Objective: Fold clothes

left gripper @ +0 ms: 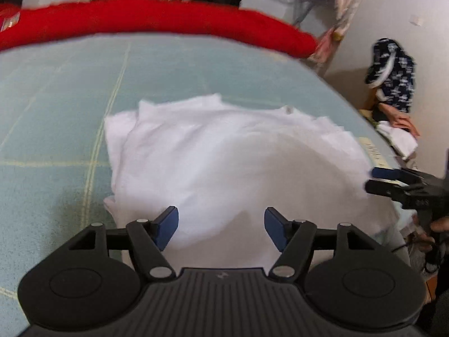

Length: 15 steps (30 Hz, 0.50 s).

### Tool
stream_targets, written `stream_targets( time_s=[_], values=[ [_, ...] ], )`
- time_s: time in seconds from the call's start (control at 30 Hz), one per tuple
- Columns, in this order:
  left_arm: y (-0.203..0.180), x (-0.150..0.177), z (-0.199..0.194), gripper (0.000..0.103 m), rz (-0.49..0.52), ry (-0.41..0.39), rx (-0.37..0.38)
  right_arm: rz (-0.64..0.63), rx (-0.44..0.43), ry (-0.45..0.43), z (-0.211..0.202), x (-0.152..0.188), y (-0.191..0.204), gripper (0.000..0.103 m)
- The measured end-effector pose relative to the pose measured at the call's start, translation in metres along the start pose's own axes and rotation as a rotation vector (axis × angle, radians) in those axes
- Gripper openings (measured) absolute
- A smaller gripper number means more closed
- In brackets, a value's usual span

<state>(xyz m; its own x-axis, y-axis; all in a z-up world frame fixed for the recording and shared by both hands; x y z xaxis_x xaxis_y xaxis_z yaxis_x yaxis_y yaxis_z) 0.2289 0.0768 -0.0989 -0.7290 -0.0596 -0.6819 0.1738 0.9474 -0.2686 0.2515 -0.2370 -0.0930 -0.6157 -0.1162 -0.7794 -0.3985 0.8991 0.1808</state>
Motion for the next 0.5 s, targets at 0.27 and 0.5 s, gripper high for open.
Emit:
stream_targets(
  time_s=[0.27,0.5],
  values=[
    [0.002,0.031,-0.002,0.069,-0.061,0.05,0.022,-0.025,0.006,0.039,-0.006,0.018,0.016,0.094],
    [0.022,-0.018,-0.008,0.07,-0.043,-0.1,-0.021,-0.03,0.028,0.045,-0.01,0.028,0.02,0.095]
  ],
)
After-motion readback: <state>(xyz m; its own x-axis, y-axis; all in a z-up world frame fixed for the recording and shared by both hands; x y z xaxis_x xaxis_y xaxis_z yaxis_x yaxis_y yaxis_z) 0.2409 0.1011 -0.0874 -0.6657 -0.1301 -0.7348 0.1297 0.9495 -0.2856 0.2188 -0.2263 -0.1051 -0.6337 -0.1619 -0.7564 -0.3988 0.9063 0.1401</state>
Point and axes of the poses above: each gripper's, at about its wrist camera, not at the fingertips, and z roughly the way its jaws point, y to its left, x to its underside, the point moved 7 cm from there along z, roughly the way its jaws point, and after that the axes turned 1 degree about -y, right-handed, at the moved point
